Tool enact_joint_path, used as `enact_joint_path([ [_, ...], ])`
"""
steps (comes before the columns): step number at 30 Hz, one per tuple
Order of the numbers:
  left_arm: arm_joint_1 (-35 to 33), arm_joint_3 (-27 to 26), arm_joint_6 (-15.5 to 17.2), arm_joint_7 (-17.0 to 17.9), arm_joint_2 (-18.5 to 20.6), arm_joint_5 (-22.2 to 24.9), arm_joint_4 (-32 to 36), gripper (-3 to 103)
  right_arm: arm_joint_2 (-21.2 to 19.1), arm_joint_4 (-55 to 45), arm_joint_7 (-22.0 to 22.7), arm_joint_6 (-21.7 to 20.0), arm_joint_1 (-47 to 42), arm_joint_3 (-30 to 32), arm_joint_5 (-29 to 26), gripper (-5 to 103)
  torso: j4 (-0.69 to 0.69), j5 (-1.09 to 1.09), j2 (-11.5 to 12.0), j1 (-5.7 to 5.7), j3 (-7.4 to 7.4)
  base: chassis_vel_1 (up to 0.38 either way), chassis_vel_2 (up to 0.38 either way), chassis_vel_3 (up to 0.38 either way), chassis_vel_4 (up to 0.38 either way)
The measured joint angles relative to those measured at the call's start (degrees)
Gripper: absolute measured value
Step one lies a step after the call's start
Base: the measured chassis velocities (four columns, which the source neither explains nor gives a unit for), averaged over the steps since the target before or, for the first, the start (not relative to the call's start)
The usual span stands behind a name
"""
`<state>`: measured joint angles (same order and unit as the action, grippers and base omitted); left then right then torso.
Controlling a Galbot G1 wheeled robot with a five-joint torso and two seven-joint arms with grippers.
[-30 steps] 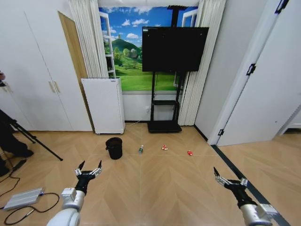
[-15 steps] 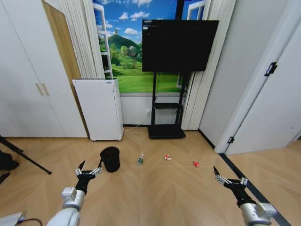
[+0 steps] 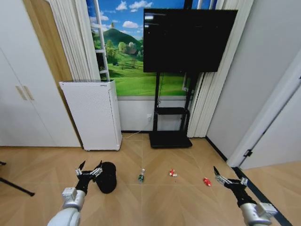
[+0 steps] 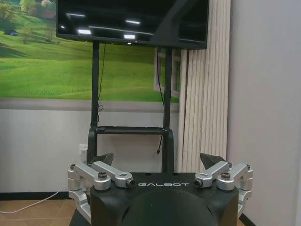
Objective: Pick up the trash bin and place the garbage on the floor into it.
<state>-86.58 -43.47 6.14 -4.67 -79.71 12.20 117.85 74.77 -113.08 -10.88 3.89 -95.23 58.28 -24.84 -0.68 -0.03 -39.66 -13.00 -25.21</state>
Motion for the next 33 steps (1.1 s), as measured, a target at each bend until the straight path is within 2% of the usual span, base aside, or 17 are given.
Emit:
enact_joint_path([
  [2,0.0,0.0,0.0,0.0,0.0,0.0,0.0,99,0.1,0.0,0.0,0.0,-0.1,0.0,0.0,100,0.00,0.10,0.0,0.01,0.00,-0.369,0.339,0.356,-0.349],
  [5,-0.1,0.0,-0.2,0.0,0.1,0.0,0.0,99,0.1,-0.1,0.2,0.2,-0.1,0.0,0.0,100,0.01,-0.02,0.0,0.00,0.00,-0.355,0.347,0.365,-0.346],
  [8,-0.2,0.0,-0.4,-0.1,0.1,-0.1,0.0,99,0.1,-0.1,0.5,0.3,-0.2,0.0,0.0,100,0.03,0.10,0.0,0.00,0.00,-0.357,0.360,0.358,-0.358],
  [11,-0.1,0.1,-0.5,-0.1,0.1,-0.1,0.0,99,0.1,-0.1,0.6,0.4,-0.2,0.1,-0.1,100,0.01,-0.05,0.0,-0.01,-0.01,-0.362,0.354,0.358,-0.352],
  [14,0.1,0.1,-0.5,-0.1,0.1,-0.2,-0.1,99,0.0,0.1,0.6,0.4,0.0,0.1,-0.1,100,0.04,0.13,0.0,0.00,0.00,-0.351,0.366,0.332,-0.352],
  [15,0.2,0.2,-0.5,-0.1,0.1,-0.2,-0.3,99,0.0,0.2,0.6,0.4,0.1,0.1,-0.1,100,0.00,-0.03,0.0,0.00,0.00,-0.363,0.363,0.376,-0.347],
  [17,0.3,0.2,-0.5,-0.1,0.1,-0.2,-0.4,99,0.0,0.4,0.6,0.4,0.3,0.1,-0.1,100,0.01,-0.05,0.0,0.01,0.00,-0.361,0.351,0.376,-0.347],
  [18,0.4,0.2,-0.5,-0.1,0.1,-0.3,-0.6,99,0.0,0.7,0.6,0.8,0.5,-0.1,-0.2,100,0.00,0.07,0.0,0.01,0.01,-0.359,0.338,0.339,-0.352],
  [20,0.6,0.2,-0.5,-0.1,0.1,-0.4,-0.8,99,-0.1,1.2,0.7,1.9,0.8,-0.4,-0.5,100,0.03,0.11,0.0,0.00,-0.01,-0.331,0.364,0.339,-0.350],
  [21,0.7,0.3,-0.5,-0.1,0.1,-0.4,-1.0,99,-0.2,1.5,1.0,3.2,1.1,-0.7,-1.2,100,0.02,-0.01,0.0,0.01,0.01,-0.339,0.338,0.361,-0.350],
  [23,0.9,0.3,-0.6,-0.1,0.0,-0.5,-1.3,99,-0.2,1.7,1.4,3.8,1.4,-0.9,-2.0,100,0.00,-0.04,0.0,0.00,0.00,-0.339,0.308,0.323,-0.347],
  [24,0.9,0.4,-0.6,-0.1,0.0,-0.7,-1.5,98,-0.3,1.9,1.5,4.1,1.7,-1.0,-2.2,100,0.05,0.12,0.0,-0.02,-0.01,-0.299,0.308,0.273,-0.285],
  [27,1.1,0.7,-0.6,-0.1,-0.1,-0.8,-1.7,102,-0.5,2.4,1.5,4.4,2.0,-1.0,-2.2,100,0.03,-0.04,0.0,-0.05,-0.02,-0.243,0.245,0.239,-0.184],
  [29,1.2,0.8,-0.6,-0.1,-0.2,-0.9,-1.8,101,-0.6,2.5,1.5,4.5,2.1,-1.0,-2.2,100,0.00,-0.02,0.0,-0.05,-0.02,-0.205,0.183,0.068,-0.120],
  [30,1.3,0.8,-0.6,-0.1,-0.3,-1.0,-1.9,96,-0.6,2.7,1.5,4.6,2.3,-1.0,-2.2,100,0.02,0.11,0.0,-0.06,-0.03,-0.072,0.098,0.068,0.000],
  [32,1.5,1.0,-0.5,-0.1,-0.3,-1.1,-2.0,102,-0.6,2.9,1.5,4.6,2.3,-1.0,-2.2,100,-0.03,-0.03,0.0,-0.01,0.00,0.000,0.000,0.000,0.000],
  [33,1.5,1.0,-0.2,0.2,-0.3,-1.1,-2.0,101,-0.6,2.9,1.4,4.6,2.4,-1.0,-2.1,100,0.01,-0.01,0.0,0.00,0.00,0.059,-0.038,-0.026,0.029],
])
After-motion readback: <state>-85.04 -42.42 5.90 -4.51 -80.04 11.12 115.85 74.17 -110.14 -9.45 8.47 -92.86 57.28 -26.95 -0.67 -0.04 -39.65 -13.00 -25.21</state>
